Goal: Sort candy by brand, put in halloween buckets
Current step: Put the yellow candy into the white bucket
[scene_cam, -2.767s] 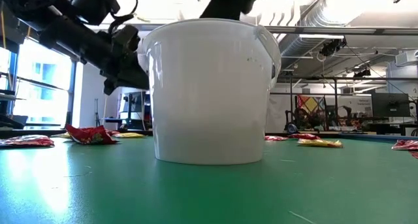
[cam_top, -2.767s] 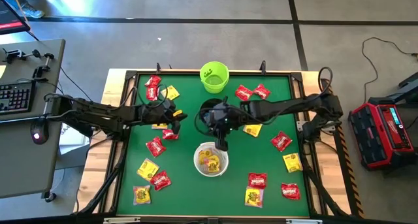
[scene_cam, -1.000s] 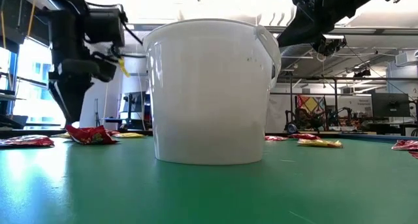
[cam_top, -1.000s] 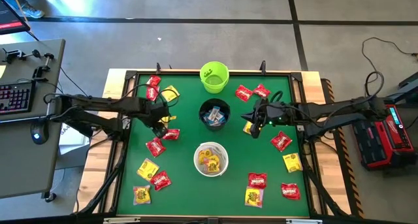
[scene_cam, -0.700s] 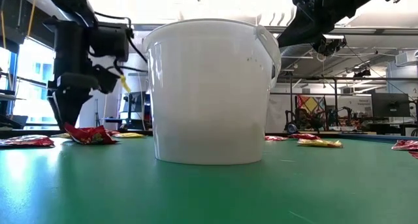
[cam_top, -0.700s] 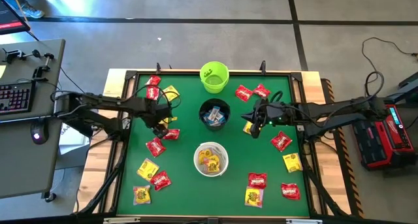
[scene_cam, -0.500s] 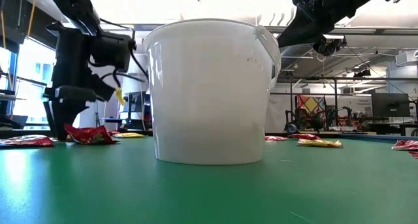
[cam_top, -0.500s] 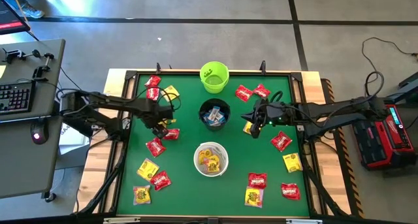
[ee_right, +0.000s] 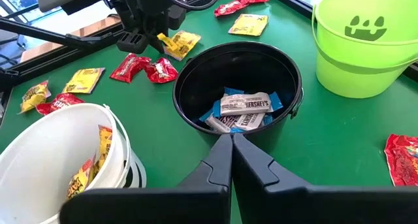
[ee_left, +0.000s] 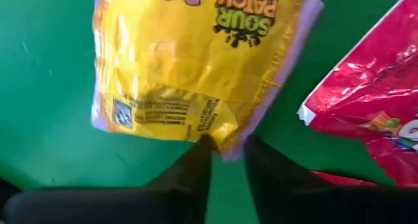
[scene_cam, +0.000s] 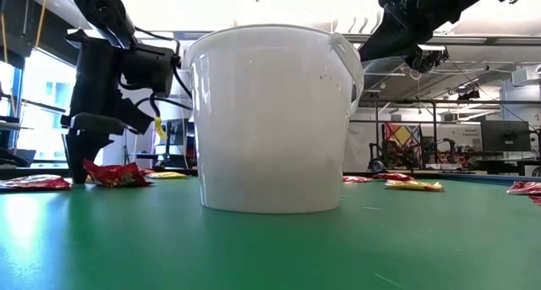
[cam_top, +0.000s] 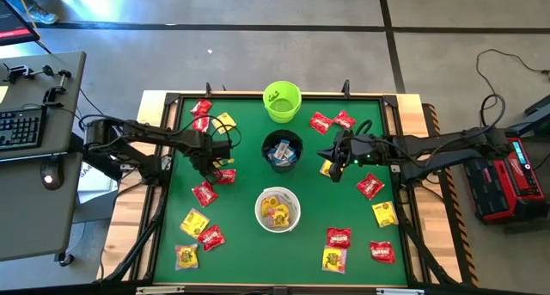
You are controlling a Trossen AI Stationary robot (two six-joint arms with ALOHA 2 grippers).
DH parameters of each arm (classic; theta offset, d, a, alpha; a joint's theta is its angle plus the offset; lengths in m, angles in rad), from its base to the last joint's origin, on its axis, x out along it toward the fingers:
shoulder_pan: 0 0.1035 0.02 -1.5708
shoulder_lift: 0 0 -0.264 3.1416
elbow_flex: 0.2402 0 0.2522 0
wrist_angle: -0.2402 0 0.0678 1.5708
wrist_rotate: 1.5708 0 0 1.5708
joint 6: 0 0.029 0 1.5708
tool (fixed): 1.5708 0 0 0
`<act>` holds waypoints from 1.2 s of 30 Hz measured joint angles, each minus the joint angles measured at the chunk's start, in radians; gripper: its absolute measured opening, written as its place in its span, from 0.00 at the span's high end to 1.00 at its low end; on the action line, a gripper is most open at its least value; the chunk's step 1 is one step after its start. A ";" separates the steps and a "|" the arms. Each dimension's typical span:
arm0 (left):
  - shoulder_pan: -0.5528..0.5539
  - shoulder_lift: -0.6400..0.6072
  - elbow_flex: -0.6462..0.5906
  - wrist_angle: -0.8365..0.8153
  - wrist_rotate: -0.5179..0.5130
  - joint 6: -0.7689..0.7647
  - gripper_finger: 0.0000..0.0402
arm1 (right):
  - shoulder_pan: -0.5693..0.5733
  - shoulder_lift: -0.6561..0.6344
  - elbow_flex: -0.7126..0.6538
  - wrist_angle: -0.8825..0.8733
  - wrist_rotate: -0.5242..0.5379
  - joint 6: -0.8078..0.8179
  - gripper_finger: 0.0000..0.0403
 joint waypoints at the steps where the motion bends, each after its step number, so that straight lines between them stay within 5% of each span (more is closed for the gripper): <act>1: 0.000 0.000 0.000 0.001 -0.004 0.006 0.85 | 0.000 0.000 0.000 0.000 0.000 0.000 1.00; 5: -0.006 -0.003 0.005 -0.011 -0.037 0.014 0.98 | 0.000 0.000 0.000 0.000 0.000 0.000 1.00; 21: -0.019 -0.185 0.175 -0.185 -0.042 0.151 1.00 | 0.000 0.000 0.001 -0.008 0.001 0.004 1.00; 29: -0.074 -0.317 0.289 -0.146 -0.017 0.233 1.00 | 0.000 0.000 0.001 -0.008 0.002 0.009 1.00; 36: -0.166 -0.312 0.392 0.021 -0.036 0.275 1.00 | 0.000 0.000 0.001 -0.008 0.003 0.010 1.00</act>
